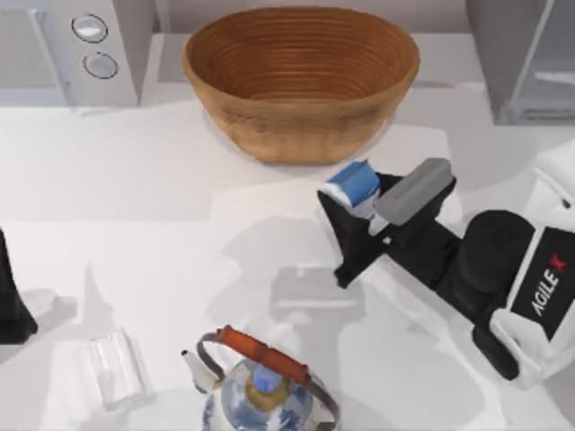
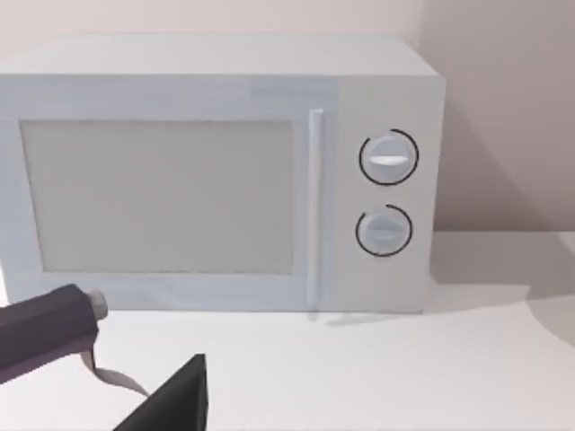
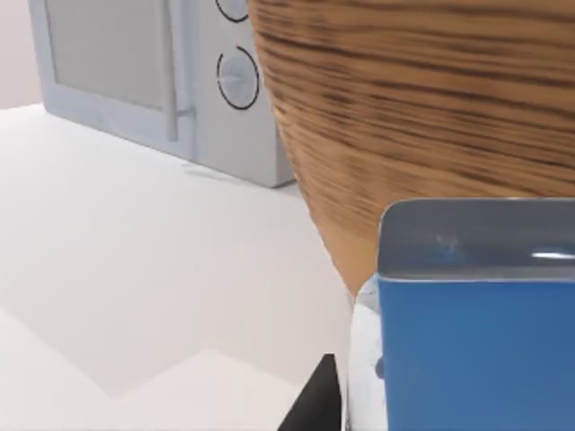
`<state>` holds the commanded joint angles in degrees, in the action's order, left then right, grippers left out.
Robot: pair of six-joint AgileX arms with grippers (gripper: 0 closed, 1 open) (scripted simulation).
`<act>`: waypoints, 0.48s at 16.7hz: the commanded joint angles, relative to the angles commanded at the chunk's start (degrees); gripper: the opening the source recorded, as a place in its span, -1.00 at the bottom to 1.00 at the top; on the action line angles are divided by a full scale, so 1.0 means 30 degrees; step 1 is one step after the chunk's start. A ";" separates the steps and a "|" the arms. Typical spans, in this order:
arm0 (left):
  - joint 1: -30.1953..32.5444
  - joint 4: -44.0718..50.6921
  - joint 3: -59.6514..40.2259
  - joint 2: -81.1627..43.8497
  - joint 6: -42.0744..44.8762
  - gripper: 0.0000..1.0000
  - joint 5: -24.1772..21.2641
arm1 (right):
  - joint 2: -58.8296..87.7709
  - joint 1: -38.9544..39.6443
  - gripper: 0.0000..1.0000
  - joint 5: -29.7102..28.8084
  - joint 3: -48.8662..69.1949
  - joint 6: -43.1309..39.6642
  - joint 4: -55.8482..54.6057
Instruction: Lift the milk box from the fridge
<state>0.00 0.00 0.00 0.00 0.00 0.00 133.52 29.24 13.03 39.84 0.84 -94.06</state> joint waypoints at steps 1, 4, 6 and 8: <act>0.0000 0.0000 0.0000 0.0000 0.0000 1.00 0.0000 | 0.0000 0.0000 -0.85 0.0000 0.0000 0.0000 0.0000; 0.0000 0.0000 0.0000 0.0000 0.0000 1.00 0.0000 | 0.0000 0.0000 -0.40 0.0000 0.0000 0.0000 0.0000; 0.0000 0.0000 0.0000 0.0000 0.0000 1.00 0.0000 | 0.0000 0.0000 -0.10 0.0000 0.0000 0.0000 0.0000; 0.0000 0.0000 0.0000 0.0000 0.0000 1.00 0.0000 | 0.0000 0.0000 0.21 0.0000 0.0000 0.0000 0.0000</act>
<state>0.00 0.00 0.00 0.00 0.00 0.00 133.52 29.24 13.03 39.84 0.84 -94.06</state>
